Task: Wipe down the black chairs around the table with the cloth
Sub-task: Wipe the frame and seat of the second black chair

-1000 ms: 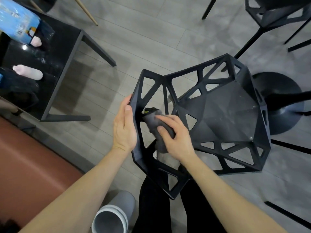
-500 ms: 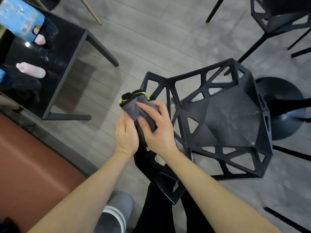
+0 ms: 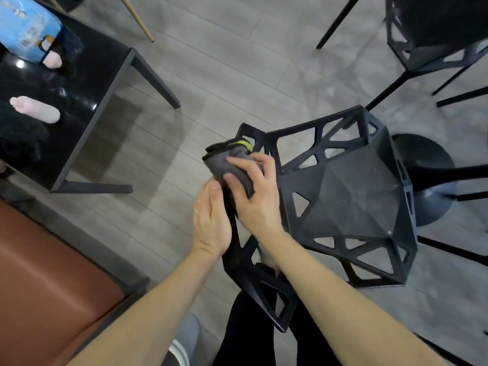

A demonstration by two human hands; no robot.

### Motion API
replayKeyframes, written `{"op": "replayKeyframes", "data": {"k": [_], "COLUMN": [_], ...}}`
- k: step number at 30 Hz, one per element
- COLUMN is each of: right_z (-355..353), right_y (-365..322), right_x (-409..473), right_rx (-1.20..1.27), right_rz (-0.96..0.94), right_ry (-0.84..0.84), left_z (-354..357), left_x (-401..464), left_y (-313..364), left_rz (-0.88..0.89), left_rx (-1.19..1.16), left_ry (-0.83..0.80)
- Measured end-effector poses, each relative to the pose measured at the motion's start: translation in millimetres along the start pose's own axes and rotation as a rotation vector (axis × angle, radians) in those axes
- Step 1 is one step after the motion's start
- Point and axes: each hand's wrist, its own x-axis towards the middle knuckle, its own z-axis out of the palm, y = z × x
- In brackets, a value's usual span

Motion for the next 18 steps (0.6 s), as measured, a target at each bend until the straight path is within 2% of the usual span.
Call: {"op": "replayKeyframes", "data": {"k": [2, 4, 7, 9, 12, 15, 16, 18], "right_z": [9, 11, 7, 9, 7, 0, 0, -4], "right_y": [12, 32, 44, 27, 6, 40, 56, 80], "right_x": [46, 87, 94, 62, -2, 7, 21, 51], "right_rx": [-0.007, 0.004, 0.006, 0.03, 0.026, -0.036, -0.048, -0.089], "right_rz": [0.058, 0.217, 0.38, 0.353, 0.112, -0.046, -0.01, 0.252], "right_ry": [0.041, 0.14, 0.18, 0.151, 0.019, -0.118, -0.114, -0.004], "left_z": [0, 0, 0, -1, -4, -6, -6, -7], "left_x": [1, 3, 1, 1, 0, -1, -1, -3], "left_y": [-3, -7, -9, -11, -5, -5, -6, -2], "left_rz": [0.039, 0.032, 0.039, 0.064, 0.014, -0.002, 0.015, 0.024], "left_rx": [-0.001, 0.014, 0.001, -0.009, 0.031, 0.107, 0.139, 0.243], "left_ry": [-0.04, -0.053, -0.047, -0.05, -0.015, 0.026, 0.012, 0.003]}}
